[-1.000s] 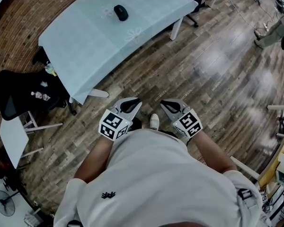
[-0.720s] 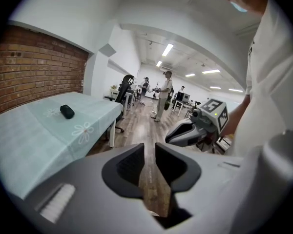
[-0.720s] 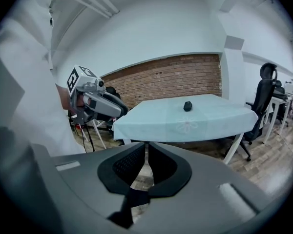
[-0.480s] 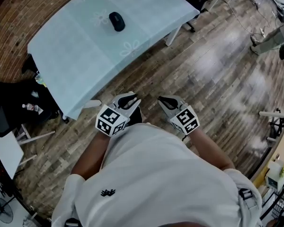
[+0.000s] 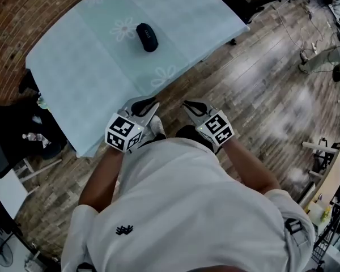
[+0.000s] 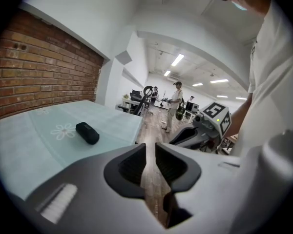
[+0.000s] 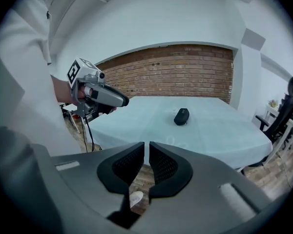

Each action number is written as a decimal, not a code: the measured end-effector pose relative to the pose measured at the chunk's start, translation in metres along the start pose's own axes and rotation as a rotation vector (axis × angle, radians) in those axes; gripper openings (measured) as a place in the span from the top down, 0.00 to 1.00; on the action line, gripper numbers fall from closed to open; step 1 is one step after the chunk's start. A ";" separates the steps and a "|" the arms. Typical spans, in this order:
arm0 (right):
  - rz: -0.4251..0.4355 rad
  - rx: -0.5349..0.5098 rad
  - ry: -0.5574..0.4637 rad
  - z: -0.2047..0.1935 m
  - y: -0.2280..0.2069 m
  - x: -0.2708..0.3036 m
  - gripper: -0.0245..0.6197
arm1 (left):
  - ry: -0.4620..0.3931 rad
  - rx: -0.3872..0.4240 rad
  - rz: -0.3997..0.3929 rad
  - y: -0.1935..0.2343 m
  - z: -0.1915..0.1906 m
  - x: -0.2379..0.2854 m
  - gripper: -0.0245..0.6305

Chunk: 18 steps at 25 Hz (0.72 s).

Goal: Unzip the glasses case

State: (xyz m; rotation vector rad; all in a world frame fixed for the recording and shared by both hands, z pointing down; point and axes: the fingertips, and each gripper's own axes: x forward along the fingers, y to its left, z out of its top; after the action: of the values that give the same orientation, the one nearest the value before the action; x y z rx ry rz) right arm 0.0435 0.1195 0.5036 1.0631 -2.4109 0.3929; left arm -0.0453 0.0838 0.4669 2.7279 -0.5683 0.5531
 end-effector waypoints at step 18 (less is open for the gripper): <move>0.226 -0.104 0.126 0.040 -0.160 0.172 0.91 | 0.093 -0.159 0.277 0.207 0.049 0.092 0.88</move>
State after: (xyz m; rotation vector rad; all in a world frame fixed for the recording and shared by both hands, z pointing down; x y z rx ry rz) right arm 0.0502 -0.1091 0.5710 0.7023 -2.4157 0.3923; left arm -0.0424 -0.1449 0.5056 2.4759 -0.9315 0.6651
